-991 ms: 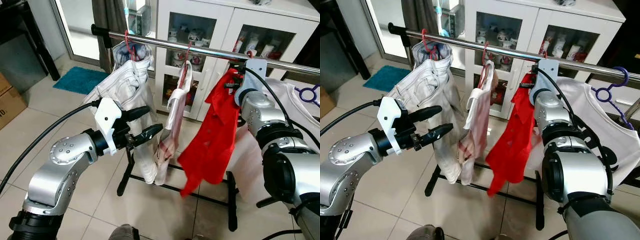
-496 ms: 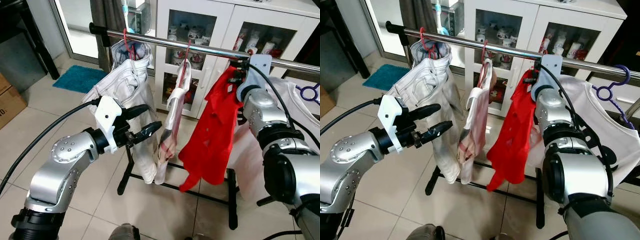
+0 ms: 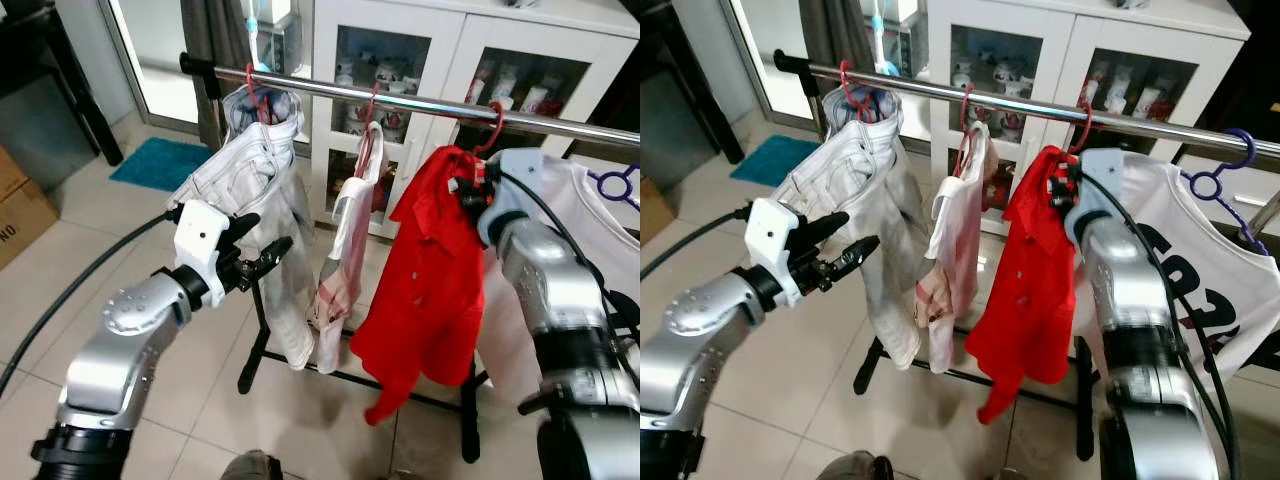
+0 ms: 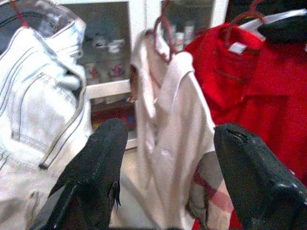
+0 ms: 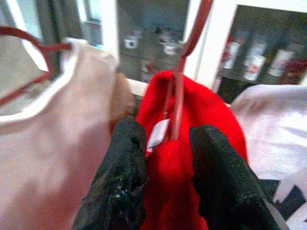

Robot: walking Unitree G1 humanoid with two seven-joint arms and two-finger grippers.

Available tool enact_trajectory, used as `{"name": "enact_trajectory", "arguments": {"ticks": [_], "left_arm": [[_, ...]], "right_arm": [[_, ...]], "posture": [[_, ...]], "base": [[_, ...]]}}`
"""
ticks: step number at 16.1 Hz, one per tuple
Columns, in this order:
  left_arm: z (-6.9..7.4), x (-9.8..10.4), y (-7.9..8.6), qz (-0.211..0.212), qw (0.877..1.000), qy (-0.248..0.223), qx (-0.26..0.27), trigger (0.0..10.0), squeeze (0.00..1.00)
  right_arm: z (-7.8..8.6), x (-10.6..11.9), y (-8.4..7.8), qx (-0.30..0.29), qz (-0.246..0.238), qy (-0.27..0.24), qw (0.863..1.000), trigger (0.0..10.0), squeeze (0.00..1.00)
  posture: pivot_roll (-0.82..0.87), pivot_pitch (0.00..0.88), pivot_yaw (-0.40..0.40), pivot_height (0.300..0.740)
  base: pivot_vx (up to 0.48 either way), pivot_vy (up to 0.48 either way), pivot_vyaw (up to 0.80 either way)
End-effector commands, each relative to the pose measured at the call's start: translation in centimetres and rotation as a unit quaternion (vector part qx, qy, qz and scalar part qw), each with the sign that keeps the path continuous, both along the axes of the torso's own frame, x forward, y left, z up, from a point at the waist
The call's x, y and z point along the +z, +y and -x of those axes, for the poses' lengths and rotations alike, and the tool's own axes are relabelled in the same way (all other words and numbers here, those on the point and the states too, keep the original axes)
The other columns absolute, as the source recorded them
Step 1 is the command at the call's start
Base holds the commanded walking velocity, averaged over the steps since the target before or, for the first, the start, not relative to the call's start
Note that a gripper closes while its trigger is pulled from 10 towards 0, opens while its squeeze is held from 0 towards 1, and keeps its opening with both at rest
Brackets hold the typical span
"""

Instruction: Hang hanger

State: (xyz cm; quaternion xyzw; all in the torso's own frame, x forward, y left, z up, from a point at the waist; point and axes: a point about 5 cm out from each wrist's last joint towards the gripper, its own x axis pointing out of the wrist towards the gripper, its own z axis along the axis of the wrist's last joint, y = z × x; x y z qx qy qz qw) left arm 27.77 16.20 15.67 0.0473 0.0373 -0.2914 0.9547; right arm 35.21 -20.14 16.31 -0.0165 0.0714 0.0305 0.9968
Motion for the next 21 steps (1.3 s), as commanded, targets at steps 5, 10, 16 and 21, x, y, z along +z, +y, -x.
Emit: {"name": "enact_trajectory", "arguments": {"ticks": [5,10,16,21], "left_arm": [[1.5,-2.2,0.8,0.034,0.989,-0.001,0.146,10.0,0.00],[4.3,-3.0,0.6,0.057,0.986,-0.006,0.156,10.0,0.00],[5.2,-3.4,0.6,0.043,0.987,-0.007,0.152,10.0,0.00],[5.2,-3.4,0.6,0.043,0.987,-0.007,0.152,10.0,0.00]], "right_arm": [[5.4,0.6,2.8,0.050,-0.104,-0.066,0.991,10.0,0.00],[9.3,-2.5,3.7,0.035,-0.077,-0.037,0.996,10.0,0.00],[10.6,-4.7,3.0,0.018,-0.089,0.012,0.996,10.0,0.00],[10.6,-4.7,3.0,0.018,-0.089,0.012,0.996,10.0,0.00]], "posture": [[-0.05,0.000,0.048,0.740],[-0.02,0.000,0.012,0.740],[0.00,0.000,-0.004,0.740],[0.00,0.000,-0.004,0.740]], "base": [[0.000,0.000,0.00],[0.000,0.000,0.00],[0.000,0.000,0.00],[0.000,0.000,0.00]]}}
